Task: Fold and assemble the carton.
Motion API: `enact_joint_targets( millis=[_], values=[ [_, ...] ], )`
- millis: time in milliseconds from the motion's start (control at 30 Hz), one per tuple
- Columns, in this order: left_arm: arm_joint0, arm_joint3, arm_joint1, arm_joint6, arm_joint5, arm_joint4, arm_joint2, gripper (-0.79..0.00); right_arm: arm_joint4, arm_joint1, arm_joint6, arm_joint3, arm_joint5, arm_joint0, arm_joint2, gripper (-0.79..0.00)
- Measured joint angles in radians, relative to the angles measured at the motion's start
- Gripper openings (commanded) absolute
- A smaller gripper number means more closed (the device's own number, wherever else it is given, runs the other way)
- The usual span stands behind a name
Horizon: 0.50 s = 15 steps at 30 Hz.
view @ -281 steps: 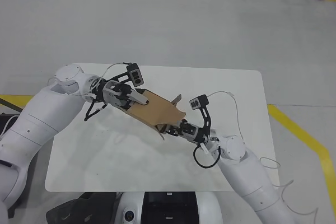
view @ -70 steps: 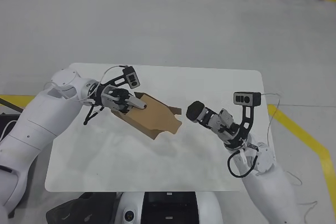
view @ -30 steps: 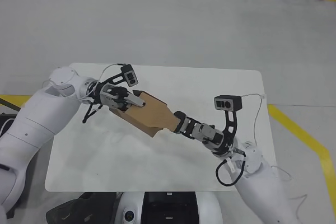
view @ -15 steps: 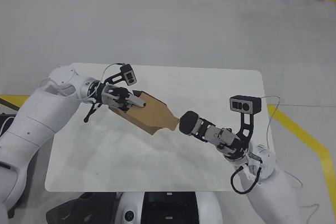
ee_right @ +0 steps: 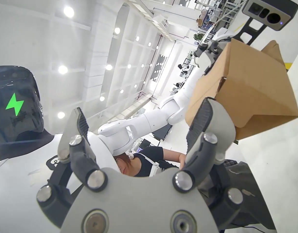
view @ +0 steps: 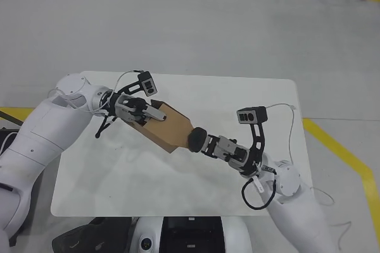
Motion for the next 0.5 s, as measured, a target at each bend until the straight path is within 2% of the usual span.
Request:
enact_joint_targets(
  millis=[267,500],
  values=[
    [0.002,-0.006,0.002,0.0,0.003,-0.005,-0.004,-0.785,-0.01,-0.004,-0.008,0.008,0.002,0.014,-0.025,0.0],
    [0.003,0.003,0.003,0.0,-0.005,0.011,-0.005,-0.785,-0.008,0.001,-0.034,-0.002,-0.019,-0.004,0.014,0.0]
  ],
)
